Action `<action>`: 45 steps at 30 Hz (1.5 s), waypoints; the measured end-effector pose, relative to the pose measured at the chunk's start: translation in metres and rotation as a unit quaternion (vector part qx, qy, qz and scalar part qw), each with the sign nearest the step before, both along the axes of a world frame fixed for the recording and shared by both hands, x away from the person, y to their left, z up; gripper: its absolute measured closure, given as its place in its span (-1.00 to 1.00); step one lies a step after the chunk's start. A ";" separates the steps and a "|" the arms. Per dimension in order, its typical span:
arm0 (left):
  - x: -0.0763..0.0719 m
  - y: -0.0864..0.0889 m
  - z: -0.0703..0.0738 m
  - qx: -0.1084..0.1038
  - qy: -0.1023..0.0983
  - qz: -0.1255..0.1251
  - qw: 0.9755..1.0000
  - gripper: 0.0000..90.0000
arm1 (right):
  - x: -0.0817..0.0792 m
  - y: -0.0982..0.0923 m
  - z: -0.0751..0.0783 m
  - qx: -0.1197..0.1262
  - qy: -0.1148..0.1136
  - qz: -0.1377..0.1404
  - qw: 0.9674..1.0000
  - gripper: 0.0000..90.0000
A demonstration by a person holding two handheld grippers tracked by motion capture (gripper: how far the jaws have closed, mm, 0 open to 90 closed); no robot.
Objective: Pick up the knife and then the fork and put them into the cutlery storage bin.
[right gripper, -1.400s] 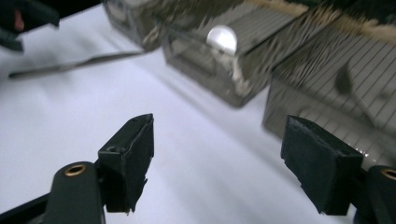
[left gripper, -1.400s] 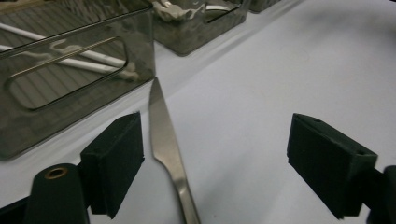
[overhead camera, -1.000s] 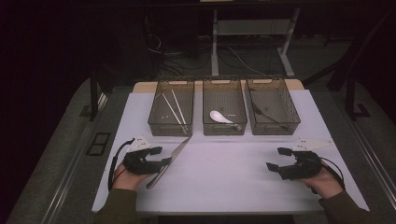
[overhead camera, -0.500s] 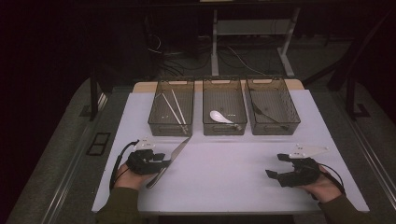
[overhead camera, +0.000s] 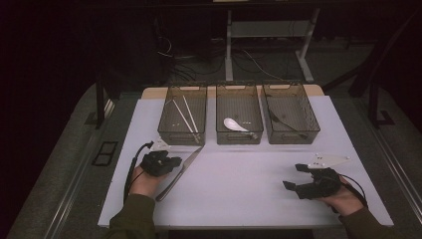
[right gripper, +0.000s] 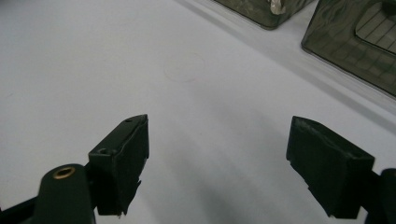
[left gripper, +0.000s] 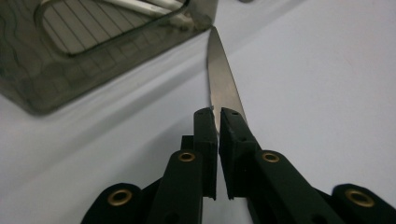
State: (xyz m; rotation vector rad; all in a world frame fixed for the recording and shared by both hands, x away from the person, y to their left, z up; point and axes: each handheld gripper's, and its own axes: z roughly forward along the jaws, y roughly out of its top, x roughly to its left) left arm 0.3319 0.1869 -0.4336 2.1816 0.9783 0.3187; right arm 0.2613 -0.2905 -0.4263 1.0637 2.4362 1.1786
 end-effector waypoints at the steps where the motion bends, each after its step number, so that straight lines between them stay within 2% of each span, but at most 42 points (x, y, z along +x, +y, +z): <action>1: 0.003 -0.002 -0.001 0.006 0.002 0.001 1.000 0.94 | 0.000 0.000 0.000 0.000 0.000 0.000 1.000 -0.53; 5: 0.013 -0.009 -0.004 0.022 0.005 0.008 1.000 0.97 | 0.001 0.000 -0.001 -0.001 0.001 0.000 1.000 -0.53; 7: 0.018 -0.013 -0.008 0.036 0.012 -0.002 0.999 0.98 | 0.001 -0.001 -0.001 -0.001 0.000 -0.001 1.000 -0.53; 8: 0.019 -0.015 -0.008 0.027 0.012 0.002 1.000 0.98 | 0.001 -0.001 -0.001 -0.001 0.001 -0.001 1.000 -0.53; 10: 0.020 -0.016 -0.008 0.021 0.019 -0.004 1.000 0.98 | 0.001 -0.001 -0.001 -0.002 0.001 -0.001 1.000 -0.53; 14: 0.019 -0.021 -0.010 0.002 0.030 -0.029 0.999 0.98 | 0.001 -0.001 -0.001 0.000 0.000 -0.002 1.000 -0.53; 16: 0.017 -0.025 -0.010 0.000 0.033 -0.042 0.999 0.98 | 0.000 -0.001 0.000 0.000 0.001 -0.002 1.000 -0.53; 19: 0.014 -0.032 -0.009 -0.007 0.037 -0.067 0.997 0.98 | 0.000 -0.001 0.000 0.001 0.001 -0.003 1.000 -0.53; 21: 0.012 -0.037 -0.009 -0.028 0.044 -0.096 0.994 0.98 | 0.000 -0.001 0.000 0.002 0.001 -0.004 1.000 -0.53; 22: 0.010 -0.040 -0.009 -0.031 0.046 -0.103 0.993 0.98 | 0.000 -0.001 0.000 0.001 0.000 -0.004 1.000 -0.53; 24: 0.007 -0.046 -0.007 -0.017 0.039 -0.114 0.993 0.98 | 0.000 -0.001 0.000 0.001 0.000 -0.004 1.000 -0.53; 26: 0.004 -0.050 -0.005 -0.005 0.024 -0.109 0.994 0.98 | 0.000 -0.002 0.000 0.001 -0.001 -0.004 1.000 -0.53; 29: 0.007 -0.044 -0.001 0.001 0.002 -0.080 0.997 0.98 | 0.000 -0.002 0.000 0.001 -0.001 -0.004 1.000 -0.53; 32: 0.011 -0.038 -0.003 0.009 0.007 -0.057 0.998 0.98 | 0.001 -0.002 0.000 0.001 -0.001 -0.004 1.000 -0.53; 35: 0.014 -0.036 -0.009 0.017 0.023 -0.064 0.998 0.98 | 0.001 -0.001 0.000 0.001 0.000 -0.004 1.000 -0.53; 37: 0.013 -0.037 -0.009 0.006 0.033 -0.071 0.997 0.98 | 0.000 -0.002 0.000 0.002 -0.001 -0.004 1.000 -0.53; 39: 0.013 -0.039 -0.009 0.005 0.034 -0.081 0.996 0.99 | 0.000 -0.002 0.000 0.002 -0.001 -0.004 1.000 -0.53; 45: 0.009 -0.046 -0.011 -0.012 0.048 -0.120 0.992 0.99 | 0.000 -0.002 0.000 0.001 -0.001 -0.003 1.000 -0.53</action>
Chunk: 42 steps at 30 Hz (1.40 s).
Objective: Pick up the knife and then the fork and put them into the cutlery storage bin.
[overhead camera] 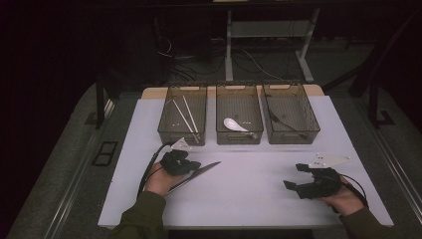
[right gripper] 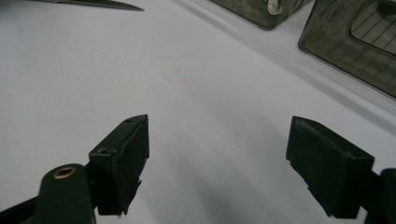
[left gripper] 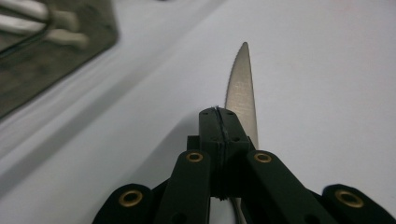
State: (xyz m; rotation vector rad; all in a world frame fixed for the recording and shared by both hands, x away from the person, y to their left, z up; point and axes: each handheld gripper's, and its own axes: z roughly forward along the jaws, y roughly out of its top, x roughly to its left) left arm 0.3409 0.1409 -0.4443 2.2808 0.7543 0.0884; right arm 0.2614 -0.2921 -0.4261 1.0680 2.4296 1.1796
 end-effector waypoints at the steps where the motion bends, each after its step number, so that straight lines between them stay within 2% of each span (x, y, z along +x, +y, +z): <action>1: -0.001 -0.002 0.000 -0.002 0.003 -0.011 1.000 0.99 | 0.000 0.000 0.000 -0.001 -0.001 0.000 1.000 -0.53; 3: -0.003 -0.003 0.000 -0.006 0.004 -0.019 1.000 0.99 | 0.000 0.000 0.000 0.000 -0.001 0.000 1.000 -0.53; 4: -0.003 -0.003 0.001 -0.001 0.001 -0.027 1.000 0.98 | 0.000 -0.001 0.000 0.000 -0.001 0.000 1.000 -0.53; 7: -0.008 0.001 0.009 -0.012 0.002 -0.039 0.999 0.98 | 0.000 -0.001 0.000 0.001 0.000 0.001 1.000 -0.53; 9: -0.013 0.003 0.016 -0.002 -0.006 -0.047 0.999 0.85 | 0.000 0.000 0.000 0.004 0.000 0.003 1.000 -0.53; 10: -0.018 0.007 0.020 -0.001 -0.009 -0.048 0.999 0.85 | 0.000 0.000 0.000 0.004 0.000 0.003 1.000 -0.53; 14: -0.030 0.021 0.029 0.007 -0.017 -0.041 0.999 0.75 | 0.001 0.000 0.000 0.004 0.002 0.002 1.000 -0.53; 17: -0.038 0.030 0.032 0.026 -0.020 -0.037 0.999 0.69 | 0.001 -0.001 0.000 0.005 0.000 0.003 1.000 -0.53; 22: -0.050 0.040 0.025 0.033 -0.018 -0.033 0.999 0.61 | 0.000 -0.001 0.000 0.005 0.000 0.002 1.000 -0.53; 25: -0.054 0.045 0.020 0.018 -0.018 -0.025 0.999 0.59 | 0.000 -0.001 0.000 0.001 -0.001 0.003 1.000 -0.53; 27: -0.055 0.047 0.018 0.019 -0.024 -0.027 0.999 0.59 | 0.000 0.000 0.000 0.002 -0.001 0.004 1.000 -0.53; 28: -0.056 0.046 0.017 0.012 -0.018 -0.018 1.000 0.60 | 0.000 0.000 0.000 0.002 -0.002 0.004 1.000 -0.53; 29: -0.054 0.048 0.016 0.014 -0.023 -0.023 0.999 0.60 | 0.000 0.000 0.000 0.002 -0.001 0.004 1.000 -0.53; 31: -0.052 0.050 0.012 0.005 -0.019 -0.020 1.000 0.61 | 0.000 0.000 0.000 0.001 0.001 0.003 1.000 -0.53; 32: -0.053 0.049 0.010 0.006 -0.011 -0.019 1.000 0.61 | 0.000 0.001 0.000 0.001 0.001 0.003 1.000 -0.53; 35: -0.054 0.047 0.006 0.015 -0.012 -0.029 0.999 0.61 | 0.000 0.001 0.000 0.001 0.000 0.004 1.000 -0.53; 37: -0.057 0.046 0.004 0.016 -0.009 -0.025 1.000 0.62 | 0.000 0.000 0.000 0.001 0.000 0.004 1.000 -0.53; 40: -0.057 0.045 0.004 0.029 -0.025 -0.034 0.999 0.68 | 0.000 0.001 0.000 0.001 0.001 0.004 1.000 -0.53; 42: -0.059 0.044 0.003 0.032 -0.028 -0.033 0.999 0.69 | 0.000 0.001 0.000 0.000 0.001 0.004 1.000 -0.53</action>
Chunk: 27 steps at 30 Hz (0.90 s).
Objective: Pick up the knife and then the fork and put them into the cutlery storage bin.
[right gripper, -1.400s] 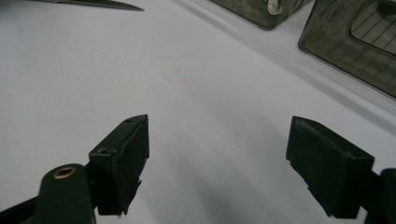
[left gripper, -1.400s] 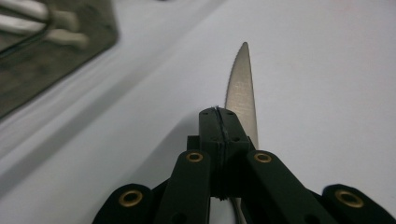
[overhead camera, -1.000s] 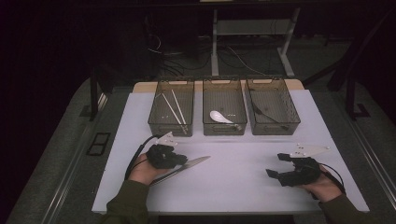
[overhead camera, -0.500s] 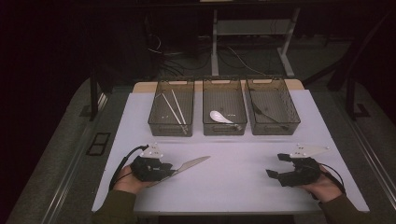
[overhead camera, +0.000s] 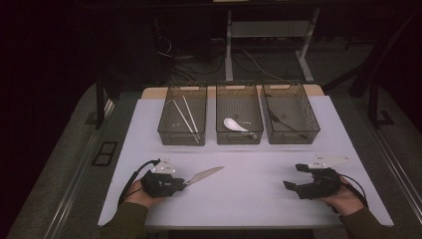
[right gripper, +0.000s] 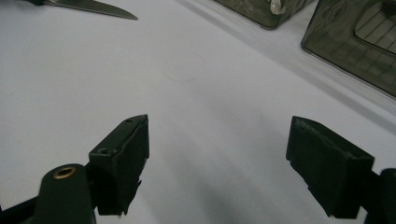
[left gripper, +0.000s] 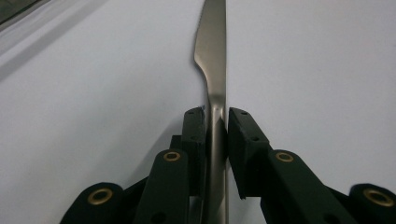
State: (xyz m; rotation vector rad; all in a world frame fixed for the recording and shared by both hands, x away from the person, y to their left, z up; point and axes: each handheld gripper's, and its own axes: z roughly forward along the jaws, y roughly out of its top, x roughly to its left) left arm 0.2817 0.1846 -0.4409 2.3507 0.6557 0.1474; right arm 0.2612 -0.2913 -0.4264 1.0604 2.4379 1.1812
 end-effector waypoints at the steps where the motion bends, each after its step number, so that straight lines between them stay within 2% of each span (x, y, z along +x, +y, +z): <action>1: 0.000 0.000 0.000 0.002 0.000 0.001 1.000 0.69 | 0.000 0.000 0.000 -0.001 0.000 0.000 1.000 -0.53; 6: 0.003 0.001 0.000 0.000 0.004 -0.004 1.000 0.76 | 0.000 0.001 -0.001 -0.004 -0.001 0.003 1.000 -0.53; 10: 0.004 0.002 -0.001 -0.013 0.017 0.005 1.000 0.76 | 0.000 0.002 0.000 -0.004 -0.001 0.002 1.000 -0.53; 15: 0.005 0.002 0.000 -0.019 0.020 0.005 1.000 0.76 | 0.000 0.001 0.000 -0.002 -0.002 0.003 1.000 -0.53; 17: 0.006 0.001 0.002 -0.019 0.011 0.000 1.000 0.76 | 0.000 0.001 0.000 -0.003 -0.002 0.003 1.000 -0.53; 20: 0.005 0.002 0.006 -0.032 0.004 0.003 0.999 0.76 | 0.000 0.001 0.000 -0.002 -0.002 0.002 1.000 -0.53; 21: 0.004 0.002 0.008 -0.039 0.005 0.011 0.999 0.76 | 0.000 0.001 0.000 -0.002 -0.002 0.002 1.000 -0.53; 27: 0.002 0.000 0.016 -0.064 -0.009 0.015 0.998 0.76 | 0.000 0.001 0.000 -0.002 -0.001 0.001 1.000 -0.53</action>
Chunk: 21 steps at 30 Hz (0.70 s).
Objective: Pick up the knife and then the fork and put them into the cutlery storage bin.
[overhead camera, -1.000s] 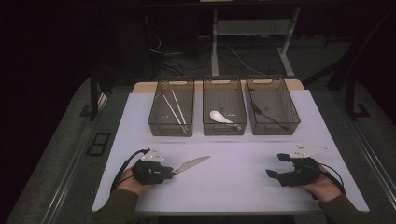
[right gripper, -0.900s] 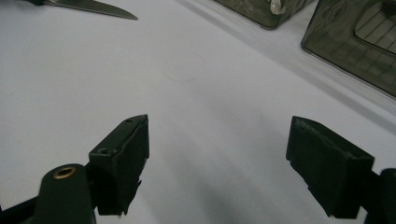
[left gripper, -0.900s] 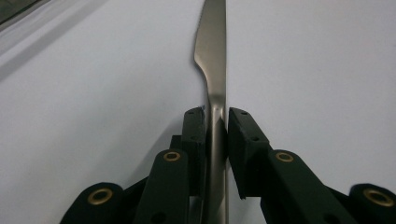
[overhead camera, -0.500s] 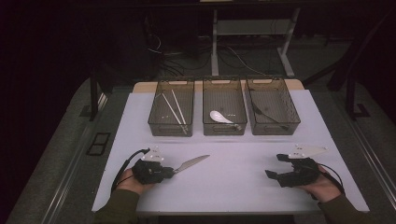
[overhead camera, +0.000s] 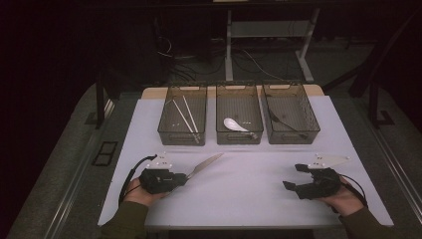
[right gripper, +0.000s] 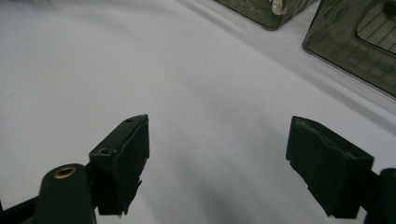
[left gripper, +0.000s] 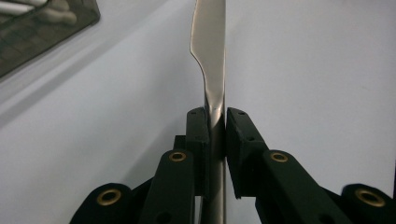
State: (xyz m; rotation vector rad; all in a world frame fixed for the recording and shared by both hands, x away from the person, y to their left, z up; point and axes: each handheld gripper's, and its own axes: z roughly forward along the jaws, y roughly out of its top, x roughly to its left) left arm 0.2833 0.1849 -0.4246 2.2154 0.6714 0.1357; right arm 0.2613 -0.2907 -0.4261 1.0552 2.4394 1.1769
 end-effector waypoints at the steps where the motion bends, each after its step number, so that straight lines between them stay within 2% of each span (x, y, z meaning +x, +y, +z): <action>1: 0.000 -0.001 0.002 -0.001 -0.004 -0.003 1.000 0.76 | 0.000 0.000 0.000 0.000 -0.001 0.000 1.000 -0.53; 8: -0.004 -0.013 0.014 -0.020 -0.029 -0.016 0.999 0.76 | 0.000 0.000 0.001 0.004 -0.001 -0.001 1.000 -0.53; 16: -0.003 -0.031 0.024 -0.042 -0.044 -0.033 0.998 0.76 | 0.000 0.000 0.002 0.008 -0.003 -0.002 1.000 -0.53; 19: -0.001 -0.037 0.029 -0.054 -0.052 -0.037 0.997 0.76 | 0.000 0.000 0.003 0.016 -0.004 0.001 1.000 -0.53; 21: 0.000 -0.042 0.032 -0.059 -0.055 -0.040 0.996 0.76 | 0.001 0.000 0.006 0.030 -0.003 0.008 1.000 -0.56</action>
